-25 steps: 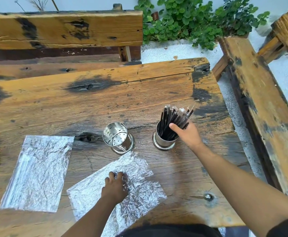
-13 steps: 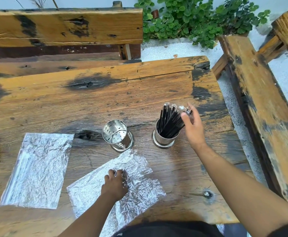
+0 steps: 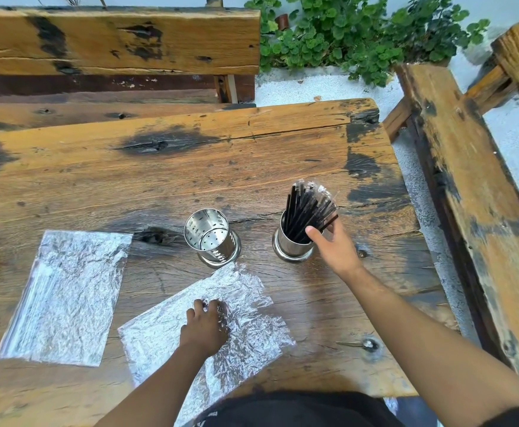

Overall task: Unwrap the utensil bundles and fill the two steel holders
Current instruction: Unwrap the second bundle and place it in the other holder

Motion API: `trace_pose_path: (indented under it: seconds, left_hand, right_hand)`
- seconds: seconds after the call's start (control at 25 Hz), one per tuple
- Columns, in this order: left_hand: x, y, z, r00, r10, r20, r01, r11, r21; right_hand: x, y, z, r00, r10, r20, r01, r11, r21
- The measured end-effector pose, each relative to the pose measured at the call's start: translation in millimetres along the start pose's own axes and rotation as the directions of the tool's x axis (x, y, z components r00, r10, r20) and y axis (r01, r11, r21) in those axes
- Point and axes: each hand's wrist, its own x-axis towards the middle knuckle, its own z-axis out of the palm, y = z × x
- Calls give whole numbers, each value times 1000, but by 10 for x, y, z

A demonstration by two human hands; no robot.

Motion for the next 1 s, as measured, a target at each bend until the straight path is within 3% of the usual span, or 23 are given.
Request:
trace_pose_path:
  seconds: [0.08,0.24,0.28,0.36,0.52,0.68,1.0]
  left_hand:
    - [-32,-18,35,999,14,-42,-15,1000,-7]
    - [-173,-77,146,984,10,-176,-33,992,-125]
    - [-208,-110,182,979,14,-204,-51,983,-174]
    - [-261,-191,222,963,50,-265,-113,967,-227]
    - [-290,-554,480,935,126,-332,-148,988,-42]
    - [-355,-825,701,967,78,-242,-73,997,29]
    - [-862,-1534,996,960,-71,-272,58,997,-56]
  right_hand:
    - [-110,148,32,1000,26,-11,-26,999,20]
    - [-506,575,287,982,-28,-187,-12,979,-206]
    - [-610,683,409,986,-59,-157,9,954,-301]
    - [-800,839,681,994,-106,32,109,880,-463]
    - [-1062,1030,1355,896,-148,419,377,753,-539]
    - [-1223,1009,1813,821,-150,551,501,652,-568]
    - [-1111,463,2988,702,-194,685,654,557,-513]
